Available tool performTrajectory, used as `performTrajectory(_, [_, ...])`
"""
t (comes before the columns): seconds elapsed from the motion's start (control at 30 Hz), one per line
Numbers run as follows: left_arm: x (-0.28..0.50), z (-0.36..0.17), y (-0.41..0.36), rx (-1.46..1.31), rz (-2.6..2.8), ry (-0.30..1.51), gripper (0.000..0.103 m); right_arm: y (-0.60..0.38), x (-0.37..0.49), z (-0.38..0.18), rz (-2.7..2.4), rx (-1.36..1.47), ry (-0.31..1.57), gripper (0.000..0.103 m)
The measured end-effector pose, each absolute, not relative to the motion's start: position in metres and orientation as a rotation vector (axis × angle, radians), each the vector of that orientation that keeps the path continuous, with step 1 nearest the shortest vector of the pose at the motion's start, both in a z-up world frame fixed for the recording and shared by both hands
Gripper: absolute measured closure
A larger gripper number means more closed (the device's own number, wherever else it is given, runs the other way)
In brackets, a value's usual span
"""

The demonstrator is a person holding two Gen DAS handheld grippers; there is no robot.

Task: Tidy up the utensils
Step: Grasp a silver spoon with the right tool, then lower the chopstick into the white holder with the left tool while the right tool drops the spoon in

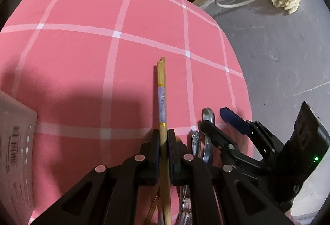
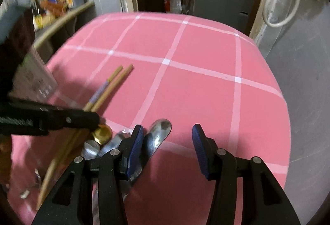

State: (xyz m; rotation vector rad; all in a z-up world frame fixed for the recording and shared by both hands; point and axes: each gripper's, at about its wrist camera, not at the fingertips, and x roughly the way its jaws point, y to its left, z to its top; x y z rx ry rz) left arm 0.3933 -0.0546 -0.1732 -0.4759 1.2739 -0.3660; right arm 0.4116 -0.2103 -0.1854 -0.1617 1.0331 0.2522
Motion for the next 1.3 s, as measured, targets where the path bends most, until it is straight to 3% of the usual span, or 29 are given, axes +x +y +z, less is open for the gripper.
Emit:
performTrajectory(0.33, [0.388, -0.172, -0.061, -0.474, -0.391, 1.295, 0.096, -0.229, 0.376, -0.174, 0.193, -0.076, 1.056, 0.063])
performTrajectory(0.57, [0.384, -0.172, -0.066, -0.441, -0.423, 1.318, 0.095, -0.262, 0.357, -0.17, 0.133, 0.189, 1.023, 0.063])
performTrajectory(0.87, [0.389, -0.174, -0.071, -0.419, -0.453, 1.354, 0.09, -0.26, 0.388, -0.177, 0.141, 0.187, 1.115, 0.079])
performTrajectory(1.3, [0.361, -0.152, -0.069, -0.416, -0.479, 1.252, 0.096, -0.324, 0.32, -0.183, 0.236, 0.64, 0.954, 0.082])
